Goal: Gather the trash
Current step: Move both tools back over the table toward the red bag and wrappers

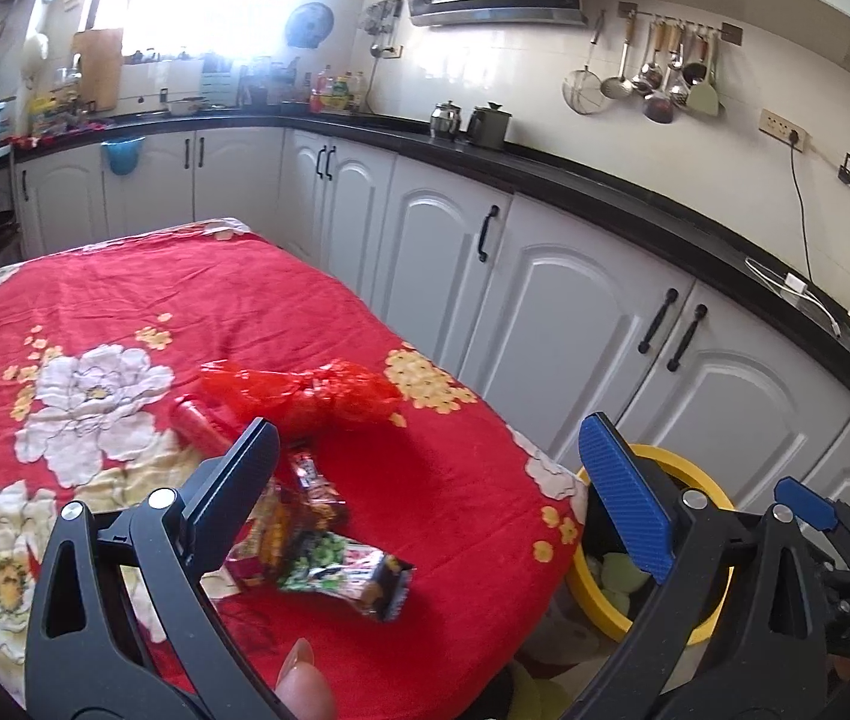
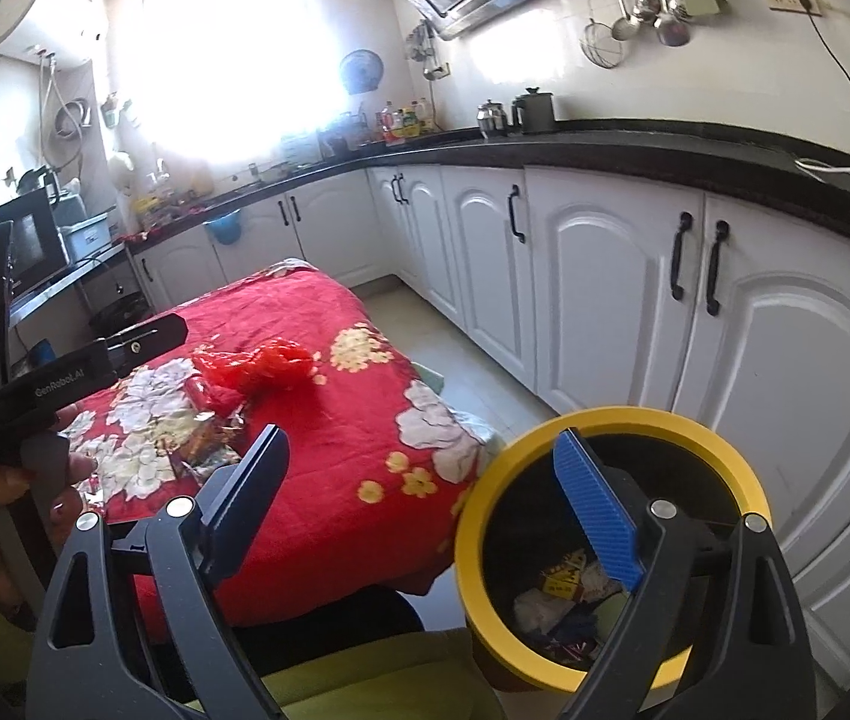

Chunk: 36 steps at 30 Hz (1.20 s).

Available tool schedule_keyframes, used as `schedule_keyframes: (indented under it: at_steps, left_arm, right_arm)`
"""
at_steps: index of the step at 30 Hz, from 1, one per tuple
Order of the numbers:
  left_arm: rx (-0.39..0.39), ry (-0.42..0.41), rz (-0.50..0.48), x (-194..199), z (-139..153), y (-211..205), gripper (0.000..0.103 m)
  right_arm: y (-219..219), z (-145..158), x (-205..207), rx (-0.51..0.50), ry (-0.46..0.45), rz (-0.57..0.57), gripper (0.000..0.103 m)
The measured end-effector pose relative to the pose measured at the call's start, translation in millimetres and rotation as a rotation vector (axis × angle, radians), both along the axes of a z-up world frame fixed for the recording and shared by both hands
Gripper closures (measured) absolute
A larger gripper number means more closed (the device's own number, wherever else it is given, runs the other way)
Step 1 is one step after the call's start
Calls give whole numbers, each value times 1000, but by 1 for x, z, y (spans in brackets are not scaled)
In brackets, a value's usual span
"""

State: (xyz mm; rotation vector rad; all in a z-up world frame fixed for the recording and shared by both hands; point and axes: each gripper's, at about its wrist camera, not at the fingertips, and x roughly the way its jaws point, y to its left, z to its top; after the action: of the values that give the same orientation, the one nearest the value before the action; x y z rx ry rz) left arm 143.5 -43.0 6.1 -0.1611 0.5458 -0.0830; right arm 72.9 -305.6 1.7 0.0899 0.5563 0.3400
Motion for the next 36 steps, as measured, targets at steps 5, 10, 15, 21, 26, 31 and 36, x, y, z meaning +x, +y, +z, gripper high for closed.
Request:
schedule_keyframes:
  at_steps: [5,10,15,21,26,31,36]
  left_arm:
    - [-8,0,24,-2,1,15,11]
    - [-14,-1,47,-4,3,30,11]
    - [-19,-1,76,-4,3,46,11]
    - [-8,25,109,-4,-4,69,11]
    - [14,60,124,-5,-13,85,11]
    - [14,110,106,-4,-25,96,14]
    - [-1,166,64,0,-40,99,25]
  right_arm:
    - [15,4,3,-8,-4,28,15]
    - [31,8,7,-12,-11,58,15]
    - [47,9,12,-16,-11,90,14]
    - [69,11,26,-24,-8,127,14]
    - [83,10,41,-12,10,146,14]
    - [102,7,61,-20,26,174,14]
    - [120,-2,86,-39,58,202,14]
